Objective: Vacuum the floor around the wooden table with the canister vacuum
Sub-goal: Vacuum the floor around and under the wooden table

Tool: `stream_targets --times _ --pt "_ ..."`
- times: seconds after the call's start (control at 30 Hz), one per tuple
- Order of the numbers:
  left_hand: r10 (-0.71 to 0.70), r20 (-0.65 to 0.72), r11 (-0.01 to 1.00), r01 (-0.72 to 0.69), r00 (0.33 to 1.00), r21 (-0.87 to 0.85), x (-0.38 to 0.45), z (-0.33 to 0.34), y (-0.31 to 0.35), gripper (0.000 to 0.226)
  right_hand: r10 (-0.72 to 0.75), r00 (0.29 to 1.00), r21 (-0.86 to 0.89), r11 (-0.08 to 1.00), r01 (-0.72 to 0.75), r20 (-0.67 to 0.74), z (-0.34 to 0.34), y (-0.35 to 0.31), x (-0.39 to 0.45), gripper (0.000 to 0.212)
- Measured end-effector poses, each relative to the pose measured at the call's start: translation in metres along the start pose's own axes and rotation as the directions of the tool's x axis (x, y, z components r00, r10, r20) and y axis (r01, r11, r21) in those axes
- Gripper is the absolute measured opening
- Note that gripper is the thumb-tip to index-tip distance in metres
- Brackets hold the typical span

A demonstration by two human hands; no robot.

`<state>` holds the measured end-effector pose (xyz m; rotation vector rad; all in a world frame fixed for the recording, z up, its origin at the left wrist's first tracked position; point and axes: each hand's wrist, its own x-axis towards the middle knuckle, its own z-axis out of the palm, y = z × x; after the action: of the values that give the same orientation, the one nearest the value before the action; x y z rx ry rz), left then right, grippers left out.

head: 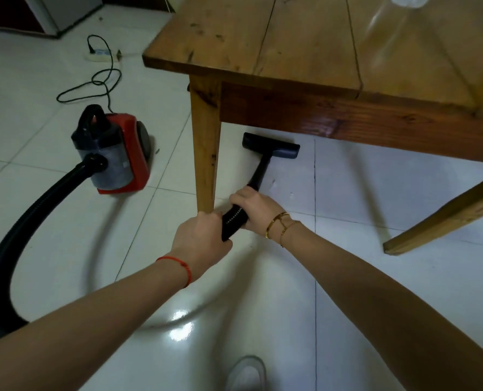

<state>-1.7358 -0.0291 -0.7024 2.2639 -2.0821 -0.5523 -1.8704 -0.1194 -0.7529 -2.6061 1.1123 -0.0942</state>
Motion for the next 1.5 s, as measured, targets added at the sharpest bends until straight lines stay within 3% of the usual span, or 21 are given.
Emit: stream_targets --times 0.2,0.6,0.83,0.97,1.07,1.2,1.5 --pt "-0.009 0.113 1.000 0.007 0.994 0.016 -0.049 -0.053 0.017 0.022 0.020 1.000 0.165 0.986 -0.023 0.020 -0.052 -0.042 -0.041 0.027" --pt "-0.033 0.275 0.996 0.007 0.961 0.094 -0.134 -0.136 0.033 0.016 0.105 0.961 0.259 0.950 -0.174 0.257 -0.117 -0.119 -0.099 0.023" --pt "0.010 0.367 0.981 -0.080 0.930 0.176 -0.178 -0.155 0.032 0.021 0.094 0.917 0.282 0.935 -0.215 0.387 -0.128 -0.154 -0.138 0.035" --pt "0.032 0.412 0.972 -0.124 0.911 0.197 -0.190 -0.173 0.033 0.023 0.116 0.919 0.291 0.927 -0.237 0.378 -0.135 -0.173 -0.152 0.045" --pt "0.053 0.436 0.966 -0.157 0.898 0.206 -0.187 -0.184 0.030 0.024 0.114 0.932 0.295 0.929 -0.223 0.345 -0.143 -0.185 -0.151 0.043" --pt "0.070 0.456 0.957 -0.189 0.887 0.221 -0.164 -0.193 0.029 0.023 0.218 0.918 0.250 0.918 -0.308 0.331 -0.148 -0.185 -0.132 0.031" --pt "0.081 0.489 0.978 -0.163 0.868 0.128 -0.079 -0.188 0.053 0.024 0.356 0.871 0.193 0.880 -0.435 0.339 -0.150 -0.119 -0.090 0.033"
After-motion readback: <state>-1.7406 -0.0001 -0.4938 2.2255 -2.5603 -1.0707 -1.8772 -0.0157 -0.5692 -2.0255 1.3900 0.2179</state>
